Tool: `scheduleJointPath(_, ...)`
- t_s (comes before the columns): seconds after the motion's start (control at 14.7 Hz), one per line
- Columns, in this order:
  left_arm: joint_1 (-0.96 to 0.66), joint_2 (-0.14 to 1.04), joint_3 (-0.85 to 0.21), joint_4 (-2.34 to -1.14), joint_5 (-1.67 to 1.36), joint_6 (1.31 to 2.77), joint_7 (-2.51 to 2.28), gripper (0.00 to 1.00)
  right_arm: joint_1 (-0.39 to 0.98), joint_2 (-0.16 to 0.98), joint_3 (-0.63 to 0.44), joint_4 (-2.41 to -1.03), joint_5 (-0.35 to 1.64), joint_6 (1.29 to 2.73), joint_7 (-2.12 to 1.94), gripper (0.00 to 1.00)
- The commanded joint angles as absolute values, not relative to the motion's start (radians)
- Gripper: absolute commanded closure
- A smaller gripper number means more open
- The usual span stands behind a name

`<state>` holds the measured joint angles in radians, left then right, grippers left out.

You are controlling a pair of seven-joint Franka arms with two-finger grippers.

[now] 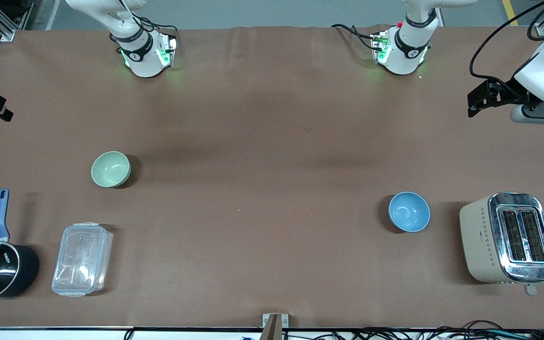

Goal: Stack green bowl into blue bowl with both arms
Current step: 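Reach the right gripper to the green bowl while the left reaches the blue bowl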

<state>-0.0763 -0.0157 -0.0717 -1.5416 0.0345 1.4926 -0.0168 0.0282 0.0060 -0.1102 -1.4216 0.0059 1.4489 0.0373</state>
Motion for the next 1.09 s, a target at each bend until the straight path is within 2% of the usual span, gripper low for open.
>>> scheduleJointPath(0.0,-0.078,-0.003,-0.071,-1.517,0.014,1.489,-0.012,0.00,0.037,0.009,-0.114,-1.411,0.009,1.440,0.058,0.00)
scheduleJointPath(0.34,-0.078,0.080,-0.071,-1.509,0.015,1.496,-0.008,0.00,0.037,0.008,-0.114,-1.411,0.011,1.437,0.058,0.00)
scheduleJointPath(0.48,-0.075,0.126,-0.069,-1.516,0.017,1.579,-0.008,0.00,0.038,0.008,-0.114,-1.411,0.011,1.437,0.060,0.00)
scheduleJointPath(1.02,-0.080,0.317,-0.069,-1.526,0.031,1.755,-0.009,0.00,0.052,0.008,-0.112,-1.411,0.009,1.410,0.052,0.00)
